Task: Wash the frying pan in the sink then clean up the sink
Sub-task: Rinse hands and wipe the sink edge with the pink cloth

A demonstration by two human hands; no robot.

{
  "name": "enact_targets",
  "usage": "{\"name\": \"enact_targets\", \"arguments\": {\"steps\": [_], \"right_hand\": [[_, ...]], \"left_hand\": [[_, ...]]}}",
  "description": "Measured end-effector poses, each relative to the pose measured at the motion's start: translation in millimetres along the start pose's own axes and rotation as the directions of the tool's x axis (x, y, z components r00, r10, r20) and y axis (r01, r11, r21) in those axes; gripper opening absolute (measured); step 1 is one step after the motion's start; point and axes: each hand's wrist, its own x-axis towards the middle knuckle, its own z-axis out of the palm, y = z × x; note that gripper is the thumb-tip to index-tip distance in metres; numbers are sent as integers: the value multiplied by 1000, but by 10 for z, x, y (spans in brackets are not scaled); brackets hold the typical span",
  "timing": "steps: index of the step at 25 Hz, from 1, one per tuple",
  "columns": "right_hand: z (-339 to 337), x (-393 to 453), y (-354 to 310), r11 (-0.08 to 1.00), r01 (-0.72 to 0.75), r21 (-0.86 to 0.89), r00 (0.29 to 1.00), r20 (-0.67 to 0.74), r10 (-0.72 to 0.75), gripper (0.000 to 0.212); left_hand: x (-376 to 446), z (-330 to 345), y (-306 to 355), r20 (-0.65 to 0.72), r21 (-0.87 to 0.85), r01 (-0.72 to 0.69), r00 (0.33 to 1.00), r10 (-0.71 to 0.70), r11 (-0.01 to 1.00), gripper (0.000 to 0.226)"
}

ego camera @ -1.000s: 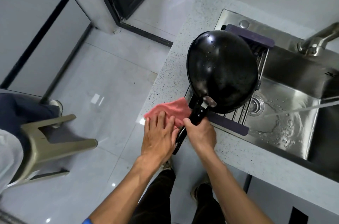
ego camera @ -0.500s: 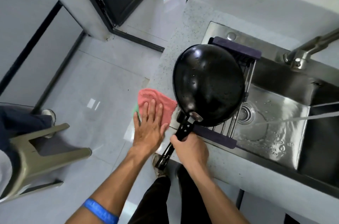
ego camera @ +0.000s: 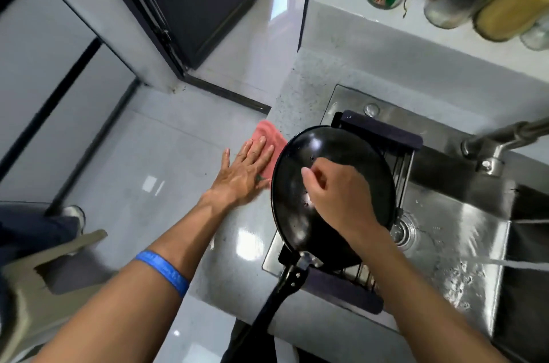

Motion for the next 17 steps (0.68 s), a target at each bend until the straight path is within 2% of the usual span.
{"name": "enact_targets", "arguments": {"steps": [3, 6, 8, 10, 11, 12, 13, 14, 15, 16, 17], "right_hand": [[-15, 530, -86, 997, 19, -71, 999, -33, -21, 31], [55, 968, -28, 989, 100, -110, 995, 29, -97, 24], [187, 1327, 56, 992, 115, 56, 978, 169, -122, 31], [205, 1652, 99, 929, -56, 367, 925, 368, -90, 38], [206, 1771, 140, 878, -151, 454, 898, 434, -70, 44], [213, 1871, 220, 870, -174, 461, 881, 467, -71, 49], [210, 1948, 309, 929, -124, 349, 864, 499, -73, 51], [245, 2002, 421, 987, -28, 157, 861, 505, -56, 51], [267, 2035, 504, 996, 44, -72, 892, 452, -7, 51], [297, 2071, 558, 961, 65, -270, 929, 368, 41, 53], [313, 2114, 568, 923, 51, -382, 954, 292, 68, 57]], "left_hand": [[394, -277, -51, -9, 29, -69, 998, 70, 997, 74], [724, -466, -21, -2, 86, -134, 991, 135, 987, 75], [1023, -654, -8, 35, 113, -211, 977, 208, 971, 75], [1306, -879, 16, 22, 94, -383, 924, 382, 919, 57], [1403, -981, 24, -52, 36, -478, 876, 479, 878, 41], [1457, -1037, 11, -175, -11, -527, 837, 518, 850, 26], [1456, -1057, -1, -316, -40, -529, 811, 492, 847, 20], [1415, -1053, -9, -416, -61, -490, 804, 424, 870, 20], [1362, -1033, 14, -468, -59, -448, 802, 371, 892, 20], [1290, -1002, 68, -493, -46, -421, 798, 346, 906, 19], [1228, -982, 156, -499, -42, -423, 794, 347, 905, 16]]}}
